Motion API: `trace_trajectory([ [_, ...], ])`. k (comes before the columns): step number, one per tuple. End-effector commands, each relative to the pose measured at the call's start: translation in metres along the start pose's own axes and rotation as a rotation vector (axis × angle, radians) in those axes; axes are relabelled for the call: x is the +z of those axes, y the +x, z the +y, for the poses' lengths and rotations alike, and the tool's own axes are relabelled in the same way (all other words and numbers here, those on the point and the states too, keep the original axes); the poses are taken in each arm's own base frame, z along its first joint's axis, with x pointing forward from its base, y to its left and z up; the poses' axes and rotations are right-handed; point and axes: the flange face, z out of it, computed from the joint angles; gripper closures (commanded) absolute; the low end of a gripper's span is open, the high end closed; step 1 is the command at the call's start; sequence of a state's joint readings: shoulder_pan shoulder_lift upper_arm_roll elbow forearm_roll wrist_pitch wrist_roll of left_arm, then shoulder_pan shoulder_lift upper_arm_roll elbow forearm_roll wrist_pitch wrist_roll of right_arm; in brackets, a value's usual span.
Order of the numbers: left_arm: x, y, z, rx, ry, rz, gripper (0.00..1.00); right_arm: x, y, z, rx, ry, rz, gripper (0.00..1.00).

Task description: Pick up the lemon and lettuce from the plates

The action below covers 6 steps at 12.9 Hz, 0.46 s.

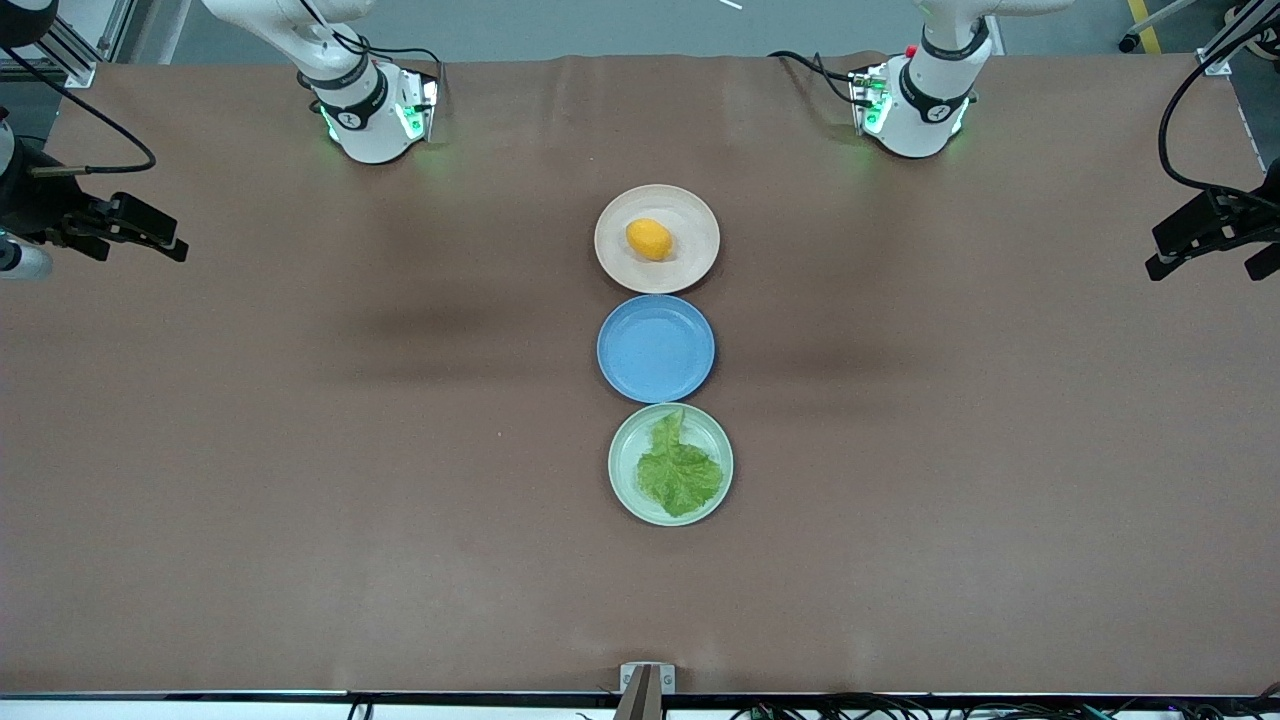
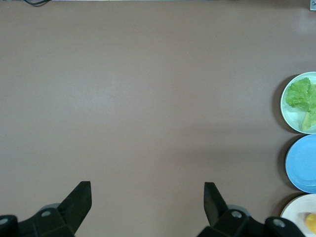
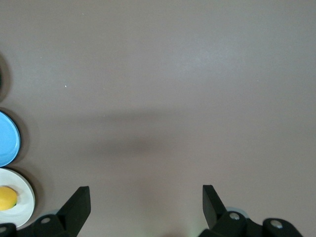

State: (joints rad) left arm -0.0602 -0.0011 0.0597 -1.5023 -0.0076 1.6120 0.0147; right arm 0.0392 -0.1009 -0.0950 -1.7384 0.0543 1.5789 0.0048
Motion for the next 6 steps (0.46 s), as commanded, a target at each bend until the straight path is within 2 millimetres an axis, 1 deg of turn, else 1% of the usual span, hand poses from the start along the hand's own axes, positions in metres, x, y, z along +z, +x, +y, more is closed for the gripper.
trace_trajectory([
  [1, -0.0055, -0.0031, 0.0031, 0.003, -0.018, 0.001, 0.0, -0.0017, 0.0, 0.0058, 0.001, 0.009, 0.0, 0.0],
  [3, -0.0055, -0.0031, 0.0023, 0.0, -0.018, 0.001, 0.0, -0.002, 0.0, 0.0096, 0.008, 0.009, 0.0, 0.0],
  [6, -0.0032, -0.0044, 0.0014, -0.017, -0.018, -0.013, 0.0, -0.002, 0.0001, 0.0065, 0.004, 0.006, 0.002, 0.0],
])
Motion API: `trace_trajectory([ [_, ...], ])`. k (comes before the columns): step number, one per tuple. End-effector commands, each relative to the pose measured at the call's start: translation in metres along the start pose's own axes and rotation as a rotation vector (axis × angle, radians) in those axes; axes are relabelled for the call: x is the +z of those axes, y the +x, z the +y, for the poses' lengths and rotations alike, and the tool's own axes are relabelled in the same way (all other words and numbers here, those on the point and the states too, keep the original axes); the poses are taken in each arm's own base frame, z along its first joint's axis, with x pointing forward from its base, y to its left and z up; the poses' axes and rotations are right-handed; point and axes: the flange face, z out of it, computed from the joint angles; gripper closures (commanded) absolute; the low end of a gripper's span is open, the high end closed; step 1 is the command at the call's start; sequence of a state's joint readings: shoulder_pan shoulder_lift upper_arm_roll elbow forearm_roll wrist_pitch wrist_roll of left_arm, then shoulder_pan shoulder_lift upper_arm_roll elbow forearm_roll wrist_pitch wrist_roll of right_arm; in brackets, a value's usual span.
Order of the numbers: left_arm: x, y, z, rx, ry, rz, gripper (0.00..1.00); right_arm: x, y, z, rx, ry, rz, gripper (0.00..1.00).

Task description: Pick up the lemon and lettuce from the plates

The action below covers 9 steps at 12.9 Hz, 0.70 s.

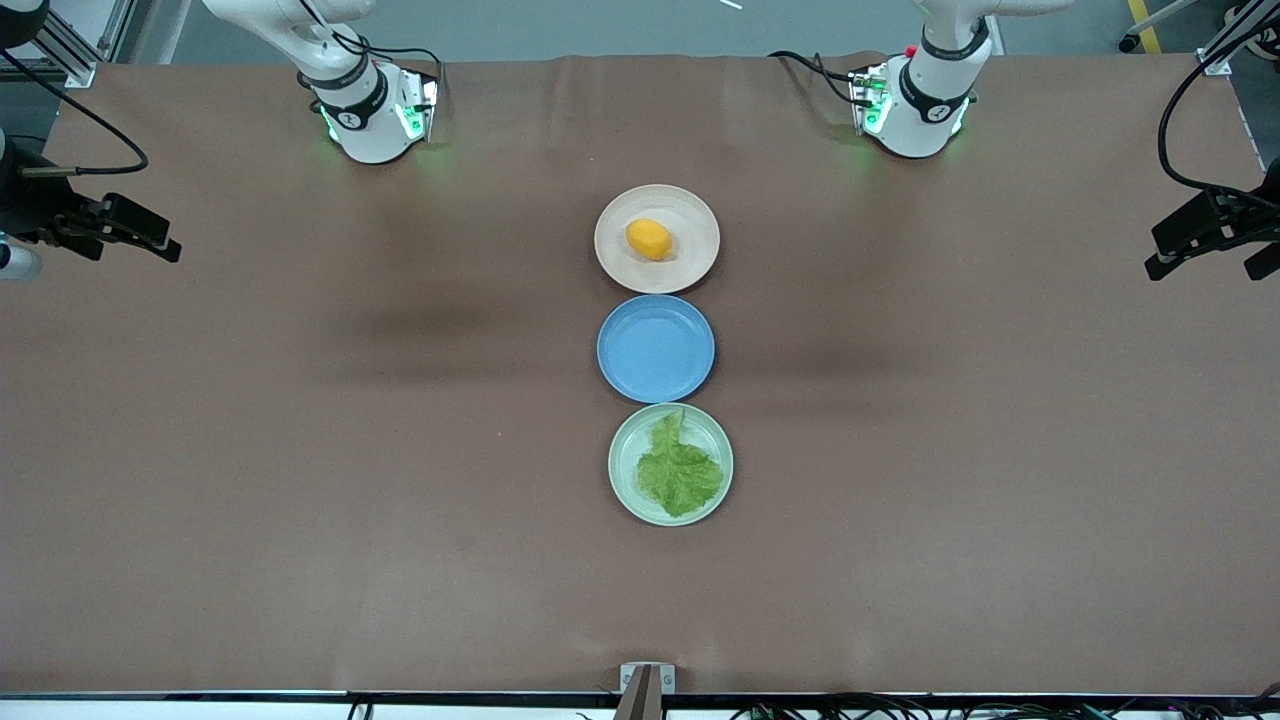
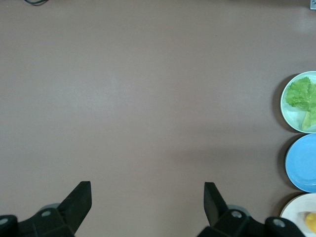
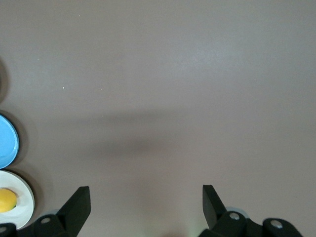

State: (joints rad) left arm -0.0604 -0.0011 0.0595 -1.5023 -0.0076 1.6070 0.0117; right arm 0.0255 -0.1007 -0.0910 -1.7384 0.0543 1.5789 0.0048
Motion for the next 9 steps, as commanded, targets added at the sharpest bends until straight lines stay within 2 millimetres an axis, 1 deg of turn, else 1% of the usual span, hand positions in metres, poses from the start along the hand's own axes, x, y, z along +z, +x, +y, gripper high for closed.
trace_trajectory([
  [1, 0.001, -0.002, 0.003, -0.016, -0.019, -0.017, 0.0, -0.002, 0.0, 0.001, -0.007, 0.005, 0.001, 0.0],
  [2, 0.01, 0.0, 0.016, -0.019, -0.05, -0.034, 0.0, -0.002, 0.0, 0.001, -0.007, 0.005, 0.001, 0.0],
  [3, 0.028, 0.007, 0.033, -0.039, -0.096, -0.069, 0.0, -0.002, 0.0, 0.001, -0.006, 0.005, 0.001, 0.0],
  [4, 0.044, 0.014, 0.062, -0.05, -0.113, -0.097, 0.0, -0.002, 0.0, -0.001, -0.009, 0.005, -0.002, 0.0],
  [5, 0.065, 0.02, 0.089, -0.071, -0.112, -0.129, 0.0, -0.003, -0.001, -0.004, -0.014, 0.003, -0.006, 0.0],
  [6, 0.087, 0.025, 0.11, -0.105, -0.105, -0.159, 0.0, -0.003, -0.001, -0.007, -0.021, -0.003, -0.006, 0.0],
  [7, 0.104, 0.03, 0.135, -0.123, -0.107, -0.169, 0.0, 0.0, 0.002, -0.003, -0.015, -0.009, -0.01, 0.0],
  [8, 0.131, 0.037, 0.159, -0.143, -0.105, -0.176, 0.0, 0.019, 0.015, -0.002, -0.009, -0.015, -0.04, 0.0],
  [9, 0.155, 0.041, 0.185, -0.158, -0.103, -0.177, 0.0, 0.028, 0.027, -0.001, -0.005, -0.003, -0.048, 0.0],
])
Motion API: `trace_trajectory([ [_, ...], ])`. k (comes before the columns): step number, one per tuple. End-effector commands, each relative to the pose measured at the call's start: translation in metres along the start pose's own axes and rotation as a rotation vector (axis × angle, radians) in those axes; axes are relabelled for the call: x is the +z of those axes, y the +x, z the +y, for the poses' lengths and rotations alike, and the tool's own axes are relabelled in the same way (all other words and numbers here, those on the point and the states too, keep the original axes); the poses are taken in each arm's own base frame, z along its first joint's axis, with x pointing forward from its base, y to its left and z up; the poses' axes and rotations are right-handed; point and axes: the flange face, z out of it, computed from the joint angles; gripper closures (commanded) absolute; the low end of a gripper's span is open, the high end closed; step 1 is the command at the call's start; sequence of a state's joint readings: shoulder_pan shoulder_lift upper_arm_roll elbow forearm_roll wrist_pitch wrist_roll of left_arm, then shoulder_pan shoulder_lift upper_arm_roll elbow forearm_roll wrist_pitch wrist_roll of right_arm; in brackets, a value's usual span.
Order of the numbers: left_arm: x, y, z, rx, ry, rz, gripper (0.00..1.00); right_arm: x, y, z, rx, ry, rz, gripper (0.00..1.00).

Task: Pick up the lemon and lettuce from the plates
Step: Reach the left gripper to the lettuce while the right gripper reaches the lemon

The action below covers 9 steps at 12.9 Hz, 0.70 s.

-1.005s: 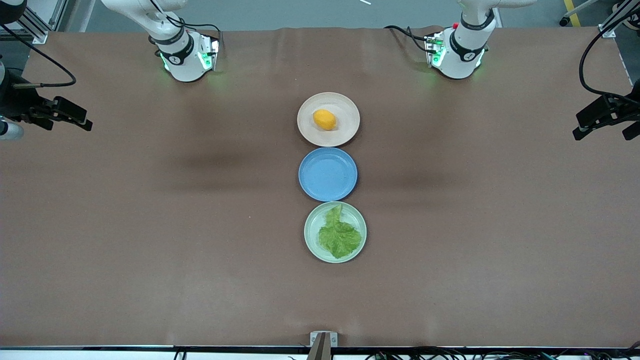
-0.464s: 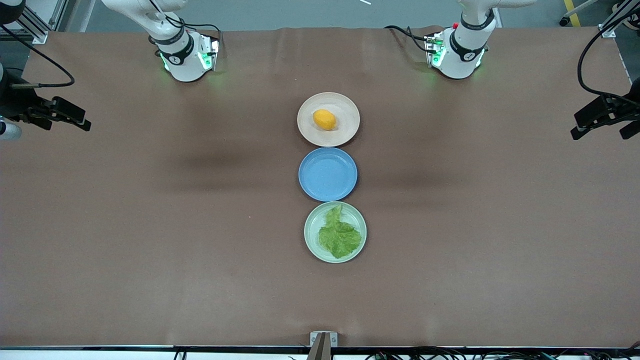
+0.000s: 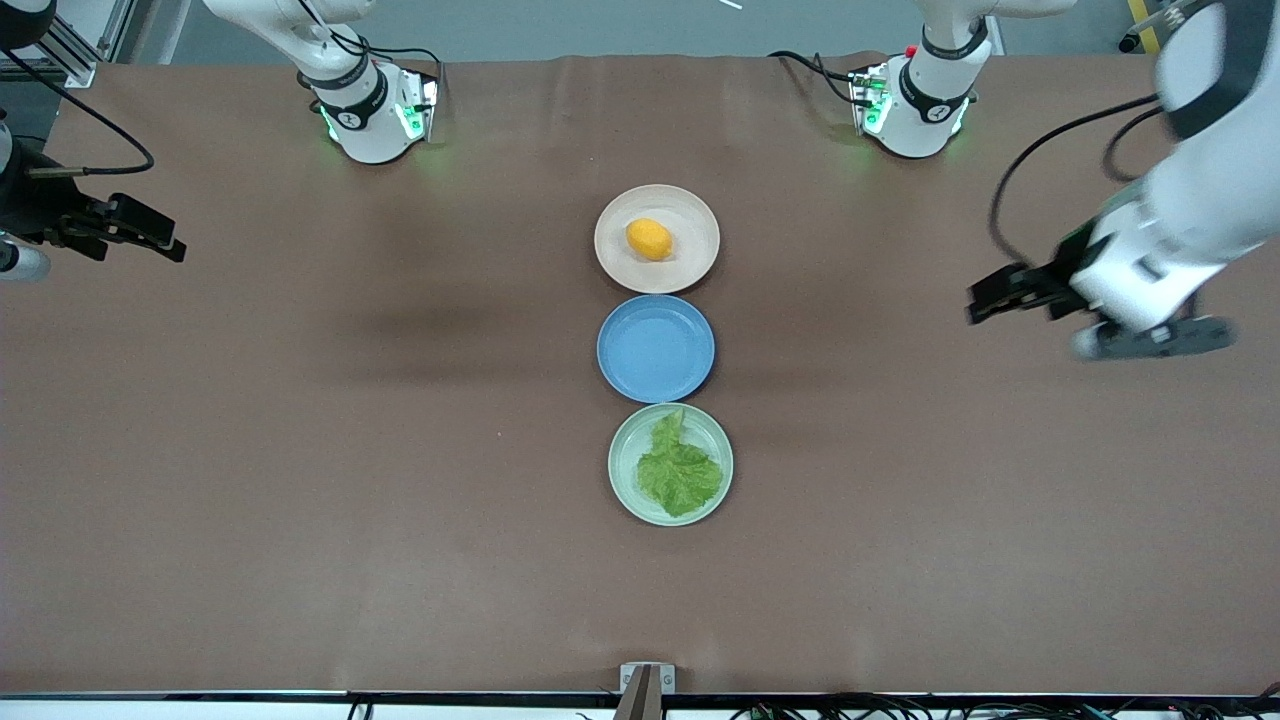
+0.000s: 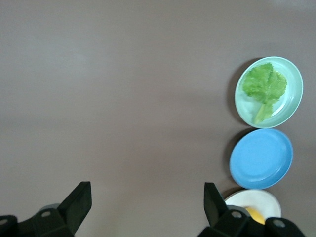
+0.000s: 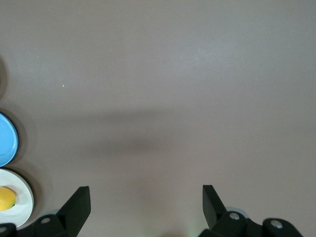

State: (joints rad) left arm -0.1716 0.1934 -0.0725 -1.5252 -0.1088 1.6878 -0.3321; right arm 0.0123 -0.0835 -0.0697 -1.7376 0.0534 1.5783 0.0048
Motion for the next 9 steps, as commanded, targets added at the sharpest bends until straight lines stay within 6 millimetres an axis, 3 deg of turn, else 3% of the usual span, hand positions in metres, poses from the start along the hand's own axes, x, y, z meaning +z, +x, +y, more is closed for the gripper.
trace_trajectory([
  [1, 0.06, 0.017, 0.055, -0.059, -0.008, -0.006, 0.0, 0.042, 0.04, 0.001, -0.003, 0.0, -0.064, 0.0],
  [2, 0.092, 0.021, 0.076, -0.099, -0.003, -0.013, 0.0, 0.057, 0.052, -0.008, -0.023, -0.02, -0.09, 0.0],
  [4, 0.135, 0.027, 0.107, -0.172, -0.017, 0.009, 0.0, 0.064, 0.054, -0.03, -0.037, -0.013, -0.107, 0.0],
  [6, 0.174, 0.024, 0.143, -0.234, -0.032, 0.054, 0.0, 0.082, 0.048, -0.055, 0.108, -0.026, -0.14, 0.0],
  [9, 0.218, 0.029, 0.165, -0.443, -0.08, 0.089, 0.0, 0.103, 0.021, -0.121, 0.353, -0.061, -0.163, 0.0],
])
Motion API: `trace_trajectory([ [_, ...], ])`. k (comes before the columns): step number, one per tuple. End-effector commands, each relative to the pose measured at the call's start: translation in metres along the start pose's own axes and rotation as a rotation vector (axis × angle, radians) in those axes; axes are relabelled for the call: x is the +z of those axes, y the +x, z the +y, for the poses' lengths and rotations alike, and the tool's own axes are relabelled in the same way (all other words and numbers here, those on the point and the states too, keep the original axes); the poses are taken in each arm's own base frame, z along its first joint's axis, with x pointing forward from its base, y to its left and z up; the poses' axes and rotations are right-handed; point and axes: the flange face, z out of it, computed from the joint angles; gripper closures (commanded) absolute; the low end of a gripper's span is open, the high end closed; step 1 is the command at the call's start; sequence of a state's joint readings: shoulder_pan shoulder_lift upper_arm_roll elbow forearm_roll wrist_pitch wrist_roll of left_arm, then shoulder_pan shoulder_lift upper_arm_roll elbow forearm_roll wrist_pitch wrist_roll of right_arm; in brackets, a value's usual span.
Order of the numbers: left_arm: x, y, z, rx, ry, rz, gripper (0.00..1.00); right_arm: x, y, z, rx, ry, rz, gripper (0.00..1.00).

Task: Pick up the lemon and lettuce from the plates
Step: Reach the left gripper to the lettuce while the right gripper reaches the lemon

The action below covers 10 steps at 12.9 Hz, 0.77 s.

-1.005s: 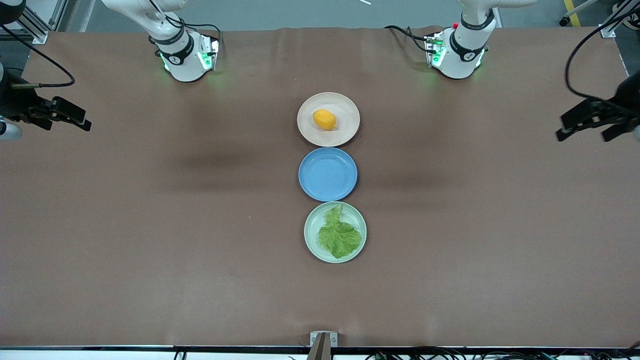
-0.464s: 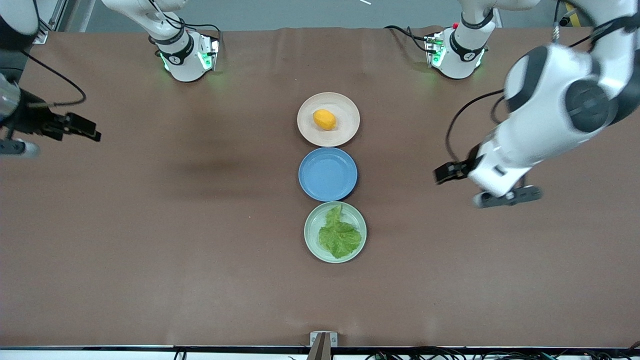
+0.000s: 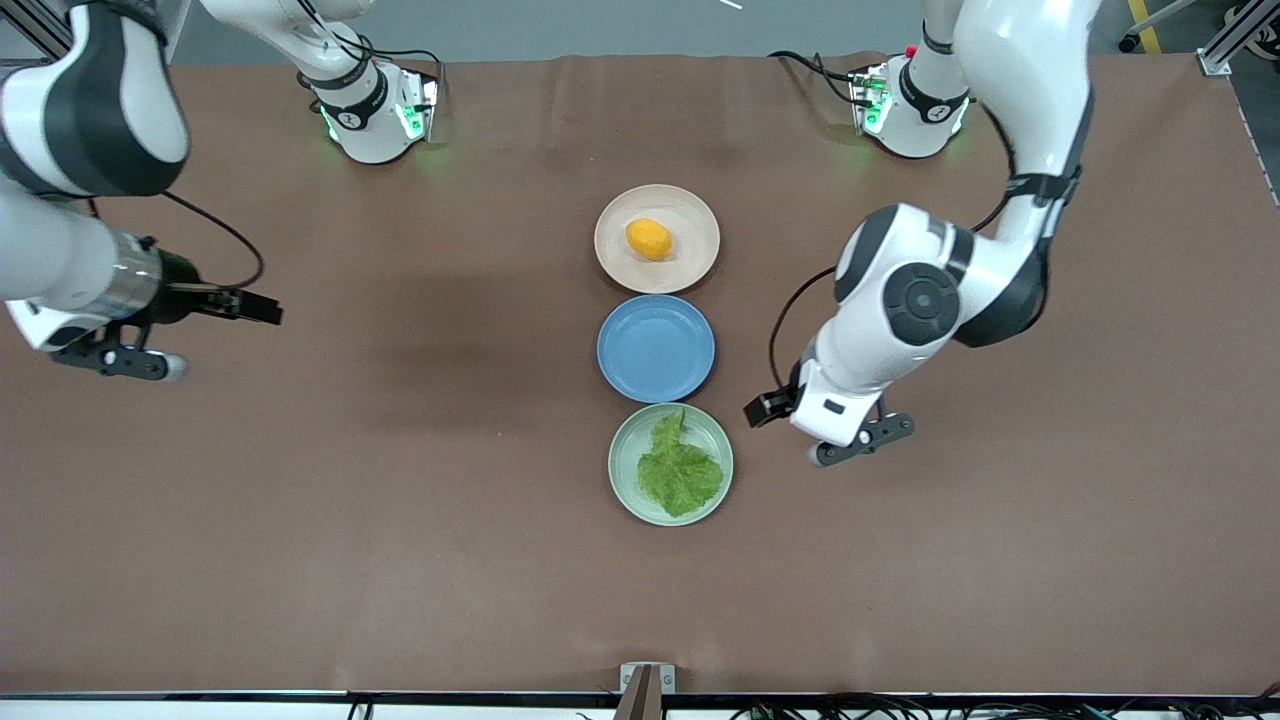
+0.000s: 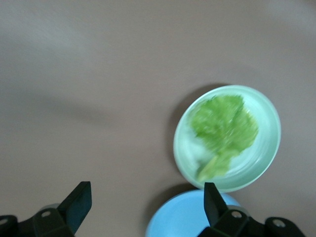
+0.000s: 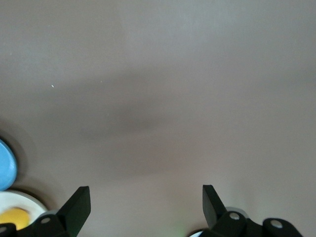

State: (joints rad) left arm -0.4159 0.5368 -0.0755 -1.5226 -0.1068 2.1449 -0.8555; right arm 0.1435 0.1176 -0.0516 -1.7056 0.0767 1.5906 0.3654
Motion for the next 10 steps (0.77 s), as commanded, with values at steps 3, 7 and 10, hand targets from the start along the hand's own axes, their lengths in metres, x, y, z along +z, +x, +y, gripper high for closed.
trace_trajectory([
  [3, 0.058, -0.009, 0.037, -0.211, -0.133, 0.097, 0.0, 0.045, -0.091, -0.107, 0.342, 0.0, 0.007, 0.0],
  [7, 0.105, -0.027, 0.051, -0.163, -0.172, 0.133, 0.0, 0.119, -0.184, -0.212, 0.634, 0.005, 0.06, 0.0],
  [10, 0.137, -0.036, 0.052, -0.142, -0.161, 0.135, 0.05, 0.178, -0.248, -0.269, 0.881, 0.06, 0.101, 0.0],
])
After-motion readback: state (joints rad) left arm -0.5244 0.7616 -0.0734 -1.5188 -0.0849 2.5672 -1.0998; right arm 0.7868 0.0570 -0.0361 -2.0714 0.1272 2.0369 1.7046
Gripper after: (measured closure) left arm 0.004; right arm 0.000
